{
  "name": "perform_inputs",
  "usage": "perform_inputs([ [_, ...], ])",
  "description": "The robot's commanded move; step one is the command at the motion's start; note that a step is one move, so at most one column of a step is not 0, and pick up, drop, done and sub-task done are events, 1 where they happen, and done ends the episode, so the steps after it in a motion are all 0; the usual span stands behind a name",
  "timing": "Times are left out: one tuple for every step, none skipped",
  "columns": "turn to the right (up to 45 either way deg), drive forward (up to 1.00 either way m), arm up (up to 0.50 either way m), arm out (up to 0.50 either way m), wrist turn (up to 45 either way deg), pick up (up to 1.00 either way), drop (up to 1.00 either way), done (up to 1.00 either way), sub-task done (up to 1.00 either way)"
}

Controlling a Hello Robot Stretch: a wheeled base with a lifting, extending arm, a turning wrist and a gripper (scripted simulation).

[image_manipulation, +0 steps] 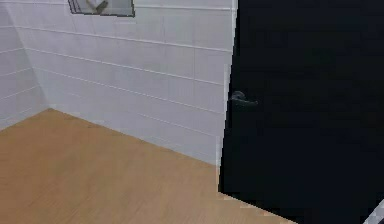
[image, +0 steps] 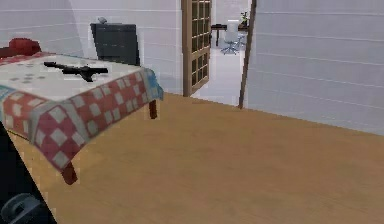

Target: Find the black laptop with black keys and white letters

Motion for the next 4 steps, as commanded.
perform_inputs([
  [-18.0, 0.00, 0.00, 0.00, 0.0, 0.00, 0.00, 0.00, 0.00],
  [0.0, 0.65, 0.00, 0.00, 0.0, 0.00, 0.00, 0.00, 0.00],
  [-45.0, 0.00, 0.00, 0.00, 0.0, 0.00, 0.00, 0.00, 0.00],
  [-12.0, 0.00, 0.00, 0.00, 0.0, 0.00, 0.00, 0.00, 0.00],
])
